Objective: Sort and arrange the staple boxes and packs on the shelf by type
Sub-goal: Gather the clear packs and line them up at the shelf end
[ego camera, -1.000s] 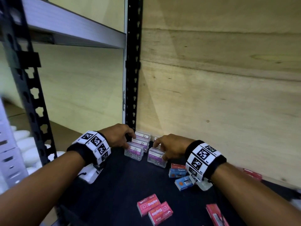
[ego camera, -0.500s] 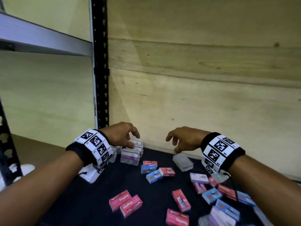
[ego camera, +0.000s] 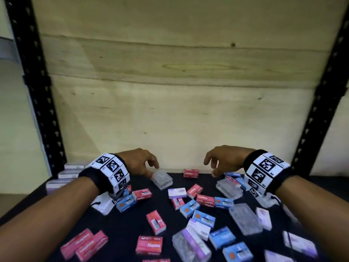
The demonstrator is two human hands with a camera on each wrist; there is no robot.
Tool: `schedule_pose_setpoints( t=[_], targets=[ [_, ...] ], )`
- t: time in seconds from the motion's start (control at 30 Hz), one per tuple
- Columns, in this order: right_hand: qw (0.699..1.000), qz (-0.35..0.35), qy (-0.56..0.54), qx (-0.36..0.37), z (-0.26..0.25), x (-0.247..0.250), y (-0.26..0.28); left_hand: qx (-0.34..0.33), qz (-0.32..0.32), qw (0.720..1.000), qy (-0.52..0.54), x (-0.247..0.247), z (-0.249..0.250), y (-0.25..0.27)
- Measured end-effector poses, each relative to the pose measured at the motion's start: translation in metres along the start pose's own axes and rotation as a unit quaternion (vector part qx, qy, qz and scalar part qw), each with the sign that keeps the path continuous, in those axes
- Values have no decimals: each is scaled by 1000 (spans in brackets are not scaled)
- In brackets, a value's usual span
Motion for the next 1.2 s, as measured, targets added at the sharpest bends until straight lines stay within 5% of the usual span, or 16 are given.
schedule_pose_setpoints(
  t=[0.27, 0.7, 1.2],
  targets=[
    [998, -50, -8, -40, 50, -29, 27, -26, -42, 994, -102, -24, 26, -35],
    [990, -96, -47, -96, 60, -64, 11, -42, -79, 994, -60, -33, 25, -47],
    [939, -77, -318, -104, 77, -64, -14, -21, -95, 994, -45, -35, 17, -42]
  ],
)
Point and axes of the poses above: each hand's wrist, its own y-axis away from the middle knuckle, its own x-axis out of the back of the hand, z = x × y, the point moved 9 cm from there along -y, towards the middle knuckle, and after that the axes turned 7 degrees about x, right-handed, at the moved point
